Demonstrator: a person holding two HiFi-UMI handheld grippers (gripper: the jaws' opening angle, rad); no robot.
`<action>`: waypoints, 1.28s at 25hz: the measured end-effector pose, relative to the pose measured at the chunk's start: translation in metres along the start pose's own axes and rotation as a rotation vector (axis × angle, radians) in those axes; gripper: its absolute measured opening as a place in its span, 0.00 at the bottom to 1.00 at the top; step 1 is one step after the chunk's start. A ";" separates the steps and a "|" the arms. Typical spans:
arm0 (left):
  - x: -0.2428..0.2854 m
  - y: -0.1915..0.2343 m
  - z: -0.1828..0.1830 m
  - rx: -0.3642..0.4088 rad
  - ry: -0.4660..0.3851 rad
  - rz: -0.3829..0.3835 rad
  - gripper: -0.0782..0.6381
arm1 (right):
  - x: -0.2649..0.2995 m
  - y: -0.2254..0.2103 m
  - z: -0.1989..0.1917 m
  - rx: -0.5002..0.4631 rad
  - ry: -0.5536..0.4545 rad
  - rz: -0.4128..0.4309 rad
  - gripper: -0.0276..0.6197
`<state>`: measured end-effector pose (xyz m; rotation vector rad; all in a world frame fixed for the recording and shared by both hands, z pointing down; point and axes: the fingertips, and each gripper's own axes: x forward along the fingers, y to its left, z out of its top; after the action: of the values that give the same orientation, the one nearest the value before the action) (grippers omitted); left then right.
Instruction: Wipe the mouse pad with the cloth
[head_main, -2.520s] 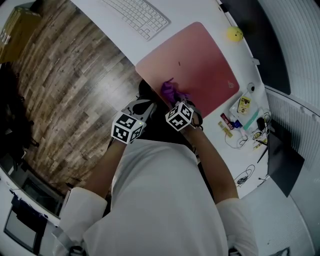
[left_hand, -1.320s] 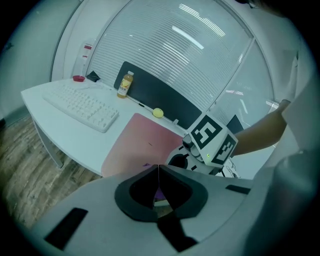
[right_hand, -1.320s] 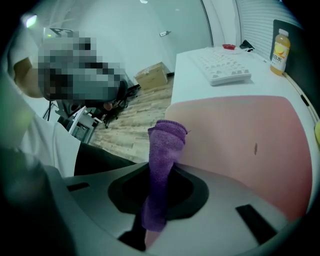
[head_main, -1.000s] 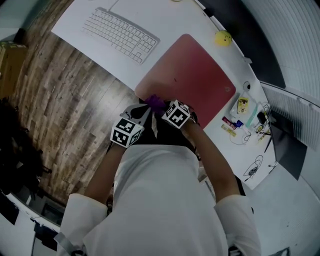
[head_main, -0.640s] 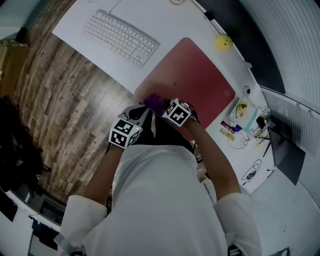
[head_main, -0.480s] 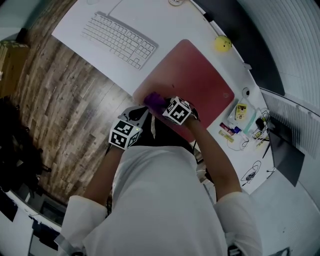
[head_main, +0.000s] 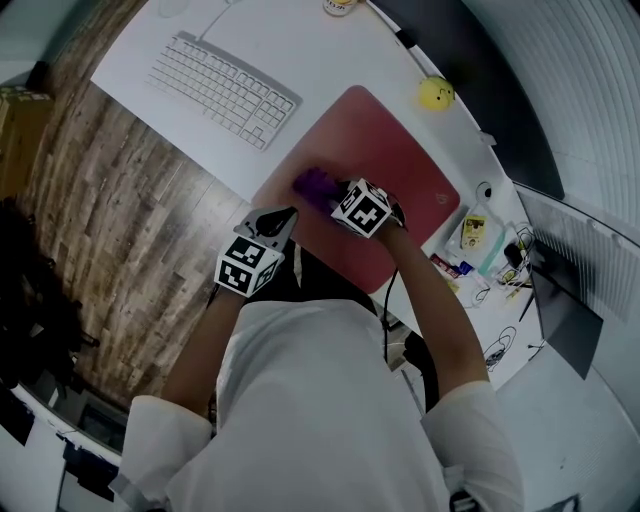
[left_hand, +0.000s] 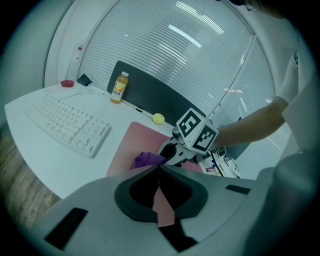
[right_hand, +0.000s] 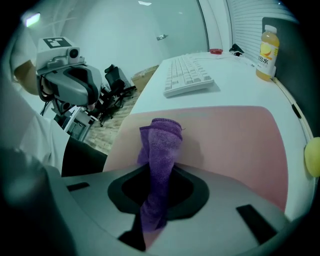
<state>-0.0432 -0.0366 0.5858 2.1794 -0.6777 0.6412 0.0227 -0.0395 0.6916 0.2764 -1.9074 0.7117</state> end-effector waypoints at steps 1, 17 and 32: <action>0.004 0.000 0.004 0.005 -0.002 -0.004 0.14 | -0.002 -0.006 0.000 -0.004 0.001 -0.007 0.16; 0.040 -0.012 0.031 -0.008 -0.004 -0.043 0.14 | -0.039 -0.104 -0.005 -0.094 0.066 -0.163 0.16; 0.048 -0.021 0.055 0.000 -0.019 -0.098 0.14 | -0.072 -0.193 -0.003 -0.091 0.111 -0.363 0.16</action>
<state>0.0179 -0.0796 0.5721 2.2059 -0.5767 0.5699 0.1507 -0.2006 0.6960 0.5000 -1.7167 0.3877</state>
